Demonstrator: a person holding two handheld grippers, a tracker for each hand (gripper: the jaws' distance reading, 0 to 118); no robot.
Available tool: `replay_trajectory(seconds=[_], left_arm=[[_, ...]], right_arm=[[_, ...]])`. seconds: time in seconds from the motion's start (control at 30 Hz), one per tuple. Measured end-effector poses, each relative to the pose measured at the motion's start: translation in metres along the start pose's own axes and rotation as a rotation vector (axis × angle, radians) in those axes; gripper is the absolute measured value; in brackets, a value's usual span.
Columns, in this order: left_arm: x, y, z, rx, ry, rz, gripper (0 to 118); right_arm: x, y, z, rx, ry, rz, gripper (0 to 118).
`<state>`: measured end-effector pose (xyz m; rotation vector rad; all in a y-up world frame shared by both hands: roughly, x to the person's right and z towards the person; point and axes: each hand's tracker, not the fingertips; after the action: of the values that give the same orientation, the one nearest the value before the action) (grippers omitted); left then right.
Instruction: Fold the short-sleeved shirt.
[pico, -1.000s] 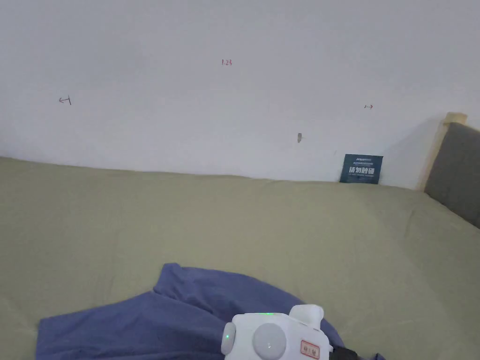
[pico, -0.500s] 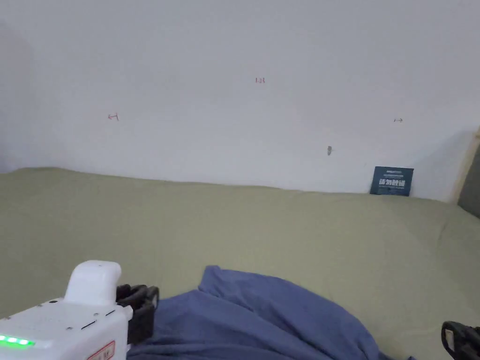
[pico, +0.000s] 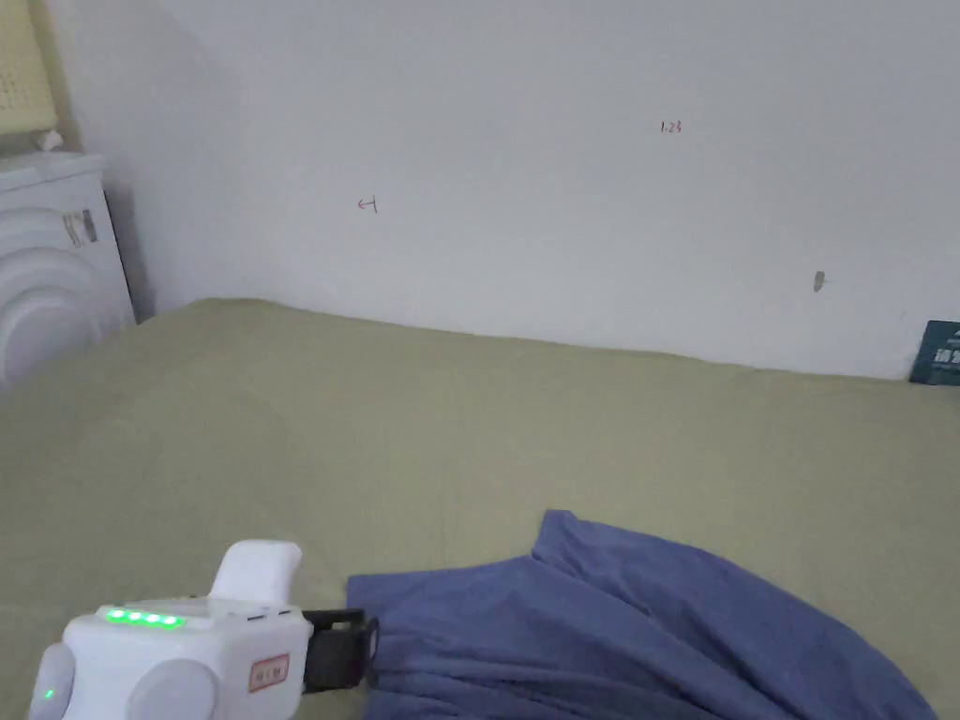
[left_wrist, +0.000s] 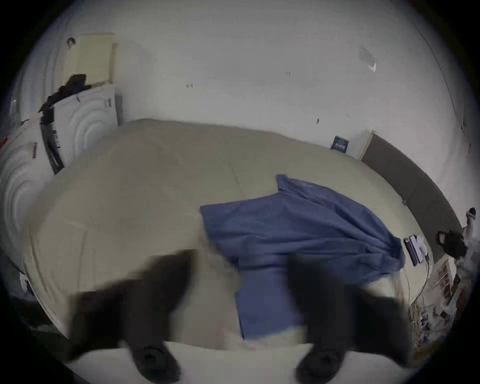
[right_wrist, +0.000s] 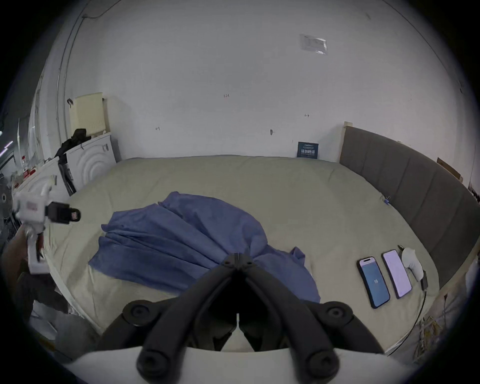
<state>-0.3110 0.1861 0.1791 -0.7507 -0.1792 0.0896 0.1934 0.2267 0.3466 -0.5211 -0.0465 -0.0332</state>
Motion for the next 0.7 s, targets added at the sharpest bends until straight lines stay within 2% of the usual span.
replay_trajectory(seconds=[0.03, 0.17, 0.23, 0.37, 0.4, 0.43, 0.47, 0.5, 0.53, 0.57, 0.6, 0.7], left_arm=[[-0.002, 0.013, -0.023, -0.063, 0.007, 0.008, 117], [-0.016, 0.062, -0.11, -0.187, 0.0, 0.076, 118], [-0.022, 0.076, -0.148, -0.225, 0.079, 0.098, 118], [-0.027, 0.082, -0.201, -0.349, 0.116, 0.104, 118], [-0.025, 0.081, -0.209, -0.387, 0.172, 0.11, 116], [-0.024, 0.08, -0.214, -0.425, 0.205, 0.112, 107], [-0.02, 0.075, -0.209, -0.453, 0.209, 0.107, 91], [-0.014, 0.073, -0.204, -0.453, 0.247, 0.095, 80], [-0.008, 0.073, -0.196, -0.402, 0.311, 0.049, 62], [-0.004, 0.075, -0.19, -0.371, 0.246, 0.042, 34], [0.0, 0.076, -0.184, -0.382, 0.211, 0.016, 2], [0.011, 0.078, -0.173, -0.381, 0.076, 0.031, 2]], right_arm=[[0.003, 0.0, -0.002, -0.007, -0.004, -0.003, 0], [0.016, -0.002, -0.013, -0.034, -0.029, -0.021, 0], [0.021, -0.004, -0.02, -0.053, -0.057, -0.024, 0], [0.032, -0.006, -0.035, -0.082, -0.095, -0.023, 0], [0.035, -0.006, -0.039, -0.091, -0.103, -0.028, 0], [0.037, -0.005, -0.043, -0.097, -0.104, -0.032, 0], [0.039, -0.004, -0.047, -0.1, -0.106, -0.033, 0], [0.04, -0.003, -0.052, -0.106, -0.111, -0.035, 0], [0.042, 0.0, -0.059, -0.124, -0.115, -0.036, 0], [0.044, 0.002, -0.066, -0.154, -0.118, -0.037, 0], [0.046, 0.005, -0.076, -0.198, -0.118, -0.05, 0], [0.049, 0.017, -0.108, -0.313, -0.039, -0.086, 0]])
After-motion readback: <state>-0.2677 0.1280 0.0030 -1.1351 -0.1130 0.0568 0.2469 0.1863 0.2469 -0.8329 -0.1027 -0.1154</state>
